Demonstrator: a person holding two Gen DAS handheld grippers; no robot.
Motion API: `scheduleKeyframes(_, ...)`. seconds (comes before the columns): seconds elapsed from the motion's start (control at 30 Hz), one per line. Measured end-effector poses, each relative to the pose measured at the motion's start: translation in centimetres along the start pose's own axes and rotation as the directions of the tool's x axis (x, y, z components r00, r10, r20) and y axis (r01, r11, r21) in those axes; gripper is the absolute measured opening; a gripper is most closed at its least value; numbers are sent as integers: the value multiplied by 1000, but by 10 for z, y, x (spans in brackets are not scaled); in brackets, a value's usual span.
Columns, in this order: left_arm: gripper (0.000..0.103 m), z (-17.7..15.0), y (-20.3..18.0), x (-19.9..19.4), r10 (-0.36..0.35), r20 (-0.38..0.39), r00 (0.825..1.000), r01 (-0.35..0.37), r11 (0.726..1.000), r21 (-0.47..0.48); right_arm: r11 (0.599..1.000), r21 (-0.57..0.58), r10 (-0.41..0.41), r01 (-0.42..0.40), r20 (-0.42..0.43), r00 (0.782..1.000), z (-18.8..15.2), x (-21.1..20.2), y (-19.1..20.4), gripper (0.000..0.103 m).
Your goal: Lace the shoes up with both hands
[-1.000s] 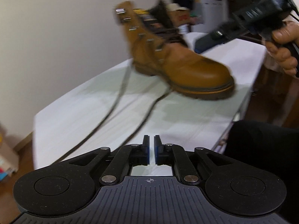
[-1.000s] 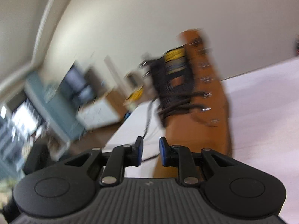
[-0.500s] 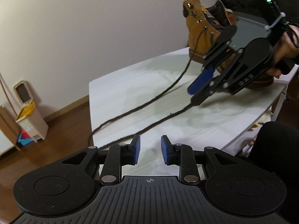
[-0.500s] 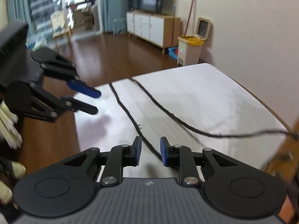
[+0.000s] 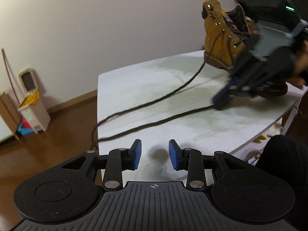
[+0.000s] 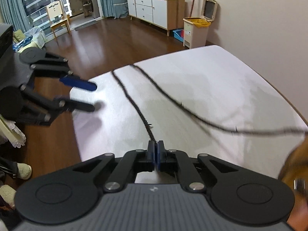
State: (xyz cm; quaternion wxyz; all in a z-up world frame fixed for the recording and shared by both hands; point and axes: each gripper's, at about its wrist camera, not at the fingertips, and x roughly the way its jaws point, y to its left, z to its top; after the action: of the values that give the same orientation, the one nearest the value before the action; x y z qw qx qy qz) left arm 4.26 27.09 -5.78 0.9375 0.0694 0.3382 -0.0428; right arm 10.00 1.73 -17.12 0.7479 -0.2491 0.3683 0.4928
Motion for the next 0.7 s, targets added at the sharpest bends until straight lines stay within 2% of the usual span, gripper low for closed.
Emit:
scheduleKeyframes(0.2,38,4,2,8,-35,-14,999,34,996,-88,995,98,-6,2,40,999,-39,-43,4,3)
scheduleKeyframes(0.37,38,18,8,19,-53,-14,998,49,979,-197,990,123,-79,73,40,996,-71,-66,7,3)
scheduleKeyframes(0.47,38,26,9,28,-58,-36,998,47,970,-240,988,132,-89,82,47,995,-80,-71,6,4)
scheduleKeyframes(0.7,37,41,0,49,-56,-73,996,35,963,-266,988,133,-85,76,65,994,-86,-74,8,5)
